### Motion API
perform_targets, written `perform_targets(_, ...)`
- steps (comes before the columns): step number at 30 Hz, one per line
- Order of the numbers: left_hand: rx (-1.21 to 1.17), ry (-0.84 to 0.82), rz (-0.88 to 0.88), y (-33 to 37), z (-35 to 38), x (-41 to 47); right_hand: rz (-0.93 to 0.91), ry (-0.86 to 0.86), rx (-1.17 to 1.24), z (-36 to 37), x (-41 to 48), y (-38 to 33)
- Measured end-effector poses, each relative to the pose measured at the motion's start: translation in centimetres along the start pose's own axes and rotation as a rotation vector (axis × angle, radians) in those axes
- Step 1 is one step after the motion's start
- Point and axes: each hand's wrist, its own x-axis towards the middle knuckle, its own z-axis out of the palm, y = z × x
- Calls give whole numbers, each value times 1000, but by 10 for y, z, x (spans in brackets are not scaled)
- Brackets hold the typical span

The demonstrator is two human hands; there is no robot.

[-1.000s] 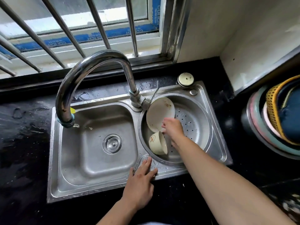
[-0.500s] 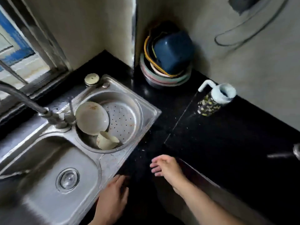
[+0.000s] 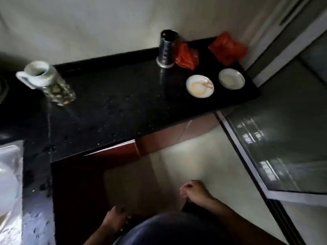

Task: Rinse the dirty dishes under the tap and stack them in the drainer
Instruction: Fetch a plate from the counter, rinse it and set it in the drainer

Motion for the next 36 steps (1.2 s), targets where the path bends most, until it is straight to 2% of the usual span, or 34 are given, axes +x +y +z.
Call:
perform_targets(5,62,-112,-49,117,62,48,28,80,58,-122,25,82)
perform_targets(8,263,-33,38,203,96,59,28,113,179,-205,38,122)
perform_targets(14,59,-23,222,385,147,49,42,174,382,-342,71,153)
perform_targets(20,-376,-110,255,519,147,76,-15,208,509,-432,145,109)
perform_targets(23,-608,-74,257,576,141,108,-102,202,528,-475,185,66)
perform_targets(27,-852,-65,136,639,135,147,-206,169,446,-522,219,5)
perform_targets(31,-931,-72,33,680,139,182,-256,159,319,-560,252,-38)
perform_targets(36,-948,73,-2,714,131,209,-252,59,172,-600,285,-91)
